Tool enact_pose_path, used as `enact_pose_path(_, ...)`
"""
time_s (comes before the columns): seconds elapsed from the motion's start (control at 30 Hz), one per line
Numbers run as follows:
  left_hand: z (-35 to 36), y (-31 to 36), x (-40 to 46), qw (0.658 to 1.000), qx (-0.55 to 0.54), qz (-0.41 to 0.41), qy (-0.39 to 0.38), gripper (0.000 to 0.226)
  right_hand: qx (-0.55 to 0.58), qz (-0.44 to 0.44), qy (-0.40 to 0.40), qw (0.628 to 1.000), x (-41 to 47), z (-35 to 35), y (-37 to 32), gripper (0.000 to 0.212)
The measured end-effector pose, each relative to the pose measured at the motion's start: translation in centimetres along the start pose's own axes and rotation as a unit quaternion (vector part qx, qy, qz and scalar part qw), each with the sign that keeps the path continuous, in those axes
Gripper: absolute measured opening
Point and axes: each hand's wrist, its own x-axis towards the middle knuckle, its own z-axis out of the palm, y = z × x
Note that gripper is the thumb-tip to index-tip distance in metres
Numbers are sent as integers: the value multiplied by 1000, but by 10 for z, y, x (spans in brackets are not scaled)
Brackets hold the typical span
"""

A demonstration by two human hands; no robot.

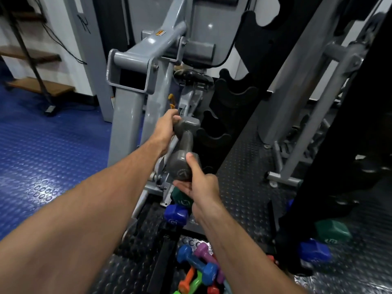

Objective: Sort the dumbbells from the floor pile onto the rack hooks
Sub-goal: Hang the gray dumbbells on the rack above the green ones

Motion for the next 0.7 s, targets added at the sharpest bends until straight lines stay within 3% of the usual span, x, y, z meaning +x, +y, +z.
enact_pose_path(0.17, 11, -2, 5, 997, 50, -10, -61, 51, 92, 21, -32, 995, 3, -5, -3, 64)
enact_pose_path(0.33, -4, -7, 11, 991, 33, -45, -123, 66, 104, 17, -75, 992, 1, -14, 2, 62)
enact_pose_path(0.43, 4, -8, 5, 991, 41, -59, -113, 64, 155, 34, -74, 985, -3, -13, 4, 63)
enact_pose_path(0.57, 18, -13, 1, 994, 30, -54, -93, 58, 251, 79, -76, 962, -8, -10, 8, 77)
enact_pose_path(0.7, 22, -11, -4, 989, 41, -57, -126, 59, 312, 121, -96, 937, -9, -9, 19, 93)
